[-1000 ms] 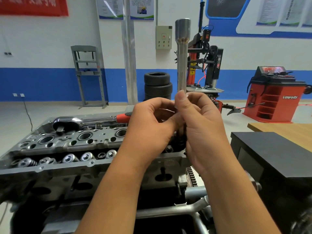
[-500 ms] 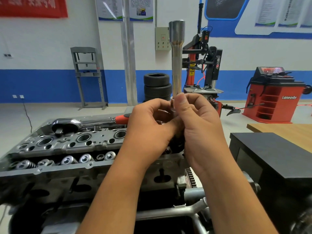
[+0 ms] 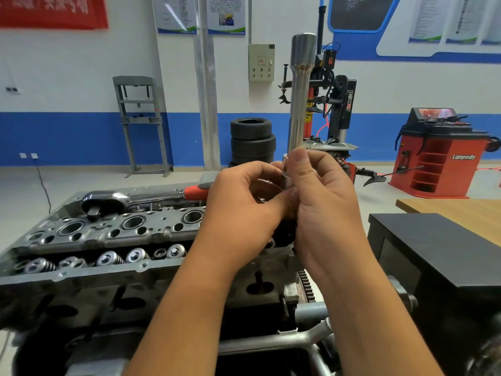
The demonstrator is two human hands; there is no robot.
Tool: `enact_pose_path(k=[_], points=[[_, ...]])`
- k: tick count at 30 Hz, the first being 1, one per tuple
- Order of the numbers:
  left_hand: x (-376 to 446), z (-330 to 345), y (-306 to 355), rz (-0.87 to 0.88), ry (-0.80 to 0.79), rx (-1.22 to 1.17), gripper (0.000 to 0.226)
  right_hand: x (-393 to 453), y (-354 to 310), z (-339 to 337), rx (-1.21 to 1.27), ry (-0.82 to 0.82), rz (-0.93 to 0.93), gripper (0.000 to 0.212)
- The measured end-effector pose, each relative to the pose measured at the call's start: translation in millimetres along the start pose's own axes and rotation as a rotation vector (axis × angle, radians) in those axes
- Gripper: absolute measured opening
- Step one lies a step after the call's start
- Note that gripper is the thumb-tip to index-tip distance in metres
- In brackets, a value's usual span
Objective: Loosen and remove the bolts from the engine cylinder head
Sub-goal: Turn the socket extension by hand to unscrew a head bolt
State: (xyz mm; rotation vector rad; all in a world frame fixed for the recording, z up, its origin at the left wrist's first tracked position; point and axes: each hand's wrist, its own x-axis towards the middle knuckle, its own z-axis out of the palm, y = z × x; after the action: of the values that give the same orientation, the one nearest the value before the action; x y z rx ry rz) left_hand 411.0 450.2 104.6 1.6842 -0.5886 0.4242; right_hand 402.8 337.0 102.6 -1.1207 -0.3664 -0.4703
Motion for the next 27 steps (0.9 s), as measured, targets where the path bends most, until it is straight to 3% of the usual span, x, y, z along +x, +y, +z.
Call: enact_pose_path(k=[4, 11, 16, 24, 27], points=[[-1.2, 1.7, 4.1, -0.015, -0.074, -0.145, 0.016, -0.4, -0.9, 1.7, -0.03, 0.002, 0.019, 0.041], [-0.3, -0.4, 0.6, -0.019, 0.027, -0.034, 0.014, -0.9, -1.5, 1.8, -0.047, 0.024, -0.025, 0.039], [-1.7, -2.0, 4.4, -0.002, -0.112, -0.14, 0.018, -2.9, -2.2, 2.4, -0.064, -0.006, 0.009, 0.038], [0.4, -0.4, -0.8, -0.015, 0.007, -0.039, 0.011, -2.0, -2.6, 3.3, -0.022, 0.025, -0.01, 0.037], [-1.1, -1.5, 2.5, 0.004, -0.059, -0.146, 0.009, -2.9, -2.6, 2.2, -0.035, -0.01, 0.004, 0.04]])
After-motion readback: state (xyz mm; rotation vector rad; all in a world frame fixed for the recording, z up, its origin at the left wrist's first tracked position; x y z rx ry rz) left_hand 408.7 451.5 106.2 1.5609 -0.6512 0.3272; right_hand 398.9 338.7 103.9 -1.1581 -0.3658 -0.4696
